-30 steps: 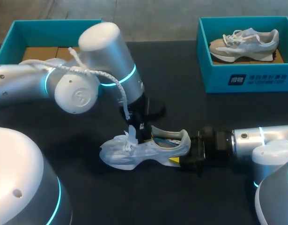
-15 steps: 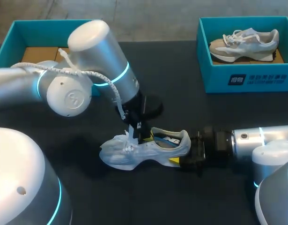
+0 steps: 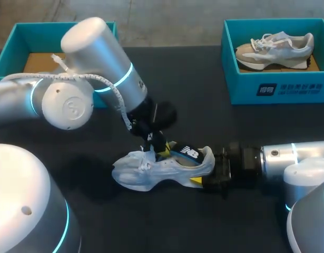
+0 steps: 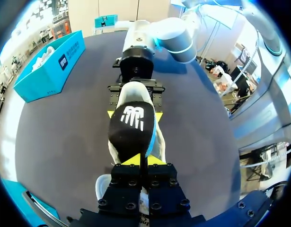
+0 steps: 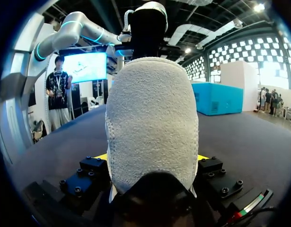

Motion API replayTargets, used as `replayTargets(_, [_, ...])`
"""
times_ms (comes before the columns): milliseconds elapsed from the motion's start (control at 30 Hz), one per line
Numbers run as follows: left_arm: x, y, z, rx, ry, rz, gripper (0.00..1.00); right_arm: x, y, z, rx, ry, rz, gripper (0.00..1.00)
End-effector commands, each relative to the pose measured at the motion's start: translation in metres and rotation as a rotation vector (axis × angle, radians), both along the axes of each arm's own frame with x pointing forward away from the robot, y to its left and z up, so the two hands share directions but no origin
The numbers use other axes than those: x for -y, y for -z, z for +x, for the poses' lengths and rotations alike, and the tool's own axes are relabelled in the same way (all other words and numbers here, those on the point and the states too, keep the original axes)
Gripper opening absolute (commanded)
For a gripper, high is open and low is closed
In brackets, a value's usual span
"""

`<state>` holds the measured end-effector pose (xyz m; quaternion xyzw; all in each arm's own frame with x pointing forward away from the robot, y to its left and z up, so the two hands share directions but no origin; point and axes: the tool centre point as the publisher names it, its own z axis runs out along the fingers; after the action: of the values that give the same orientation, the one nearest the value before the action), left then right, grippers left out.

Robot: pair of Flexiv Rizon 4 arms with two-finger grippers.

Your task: Take the shoe out of the shoebox, open the shoe tongue, remove and reinsert the insole, then place the shoe into the shoebox

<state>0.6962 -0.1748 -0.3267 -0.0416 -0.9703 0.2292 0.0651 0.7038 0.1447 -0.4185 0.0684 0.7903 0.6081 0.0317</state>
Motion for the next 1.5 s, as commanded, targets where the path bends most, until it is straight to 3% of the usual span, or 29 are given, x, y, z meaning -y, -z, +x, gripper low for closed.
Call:
replayTargets(33, [-0.004,-0.002,-0.002,0.0,0.005,-0.021,0.0,0.0,0.002,-0.001,-0.001,0.0,-0.002,0.0])
replayTargets(400, [-0.002,-0.002,-0.005,0.005,0.016,-0.039,0.0,0.0,0.002,-0.001,-0.001,0.0,-0.002,0.0])
replayTargets(633, [-0.001,0.003,-0.008,0.035,0.002,0.008,0.0,0.0,0.002,-0.001,-0.001,0.0,-0.002,0.0])
replayTargets(667, [-0.001,0.002,-0.009,0.044,-0.001,0.012,0.06,0.0,0.002,-0.001,-0.001,0.0,-0.002,0.0])
replayTargets(733, [-0.001,-0.001,-0.01,0.059,-0.008,0.018,0.29,0.0,0.002,-0.001,-0.001,0.0,-0.002,0.0])
replayTargets(1200, [0.01,-0.023,-0.014,0.179,0.017,0.044,0.31,0.0,0.002,-0.001,-0.001,0.0,-0.002,0.0])
replayTargets(1333, [0.012,-0.024,-0.014,0.208,0.026,0.061,0.4,0.0,0.002,-0.001,-0.001,0.0,-0.002,0.0])
replayTargets(1500, [0.013,-0.027,-0.017,0.245,0.032,0.067,0.42,0.0,0.002,-0.001,-0.001,0.0,-0.002,0.0])
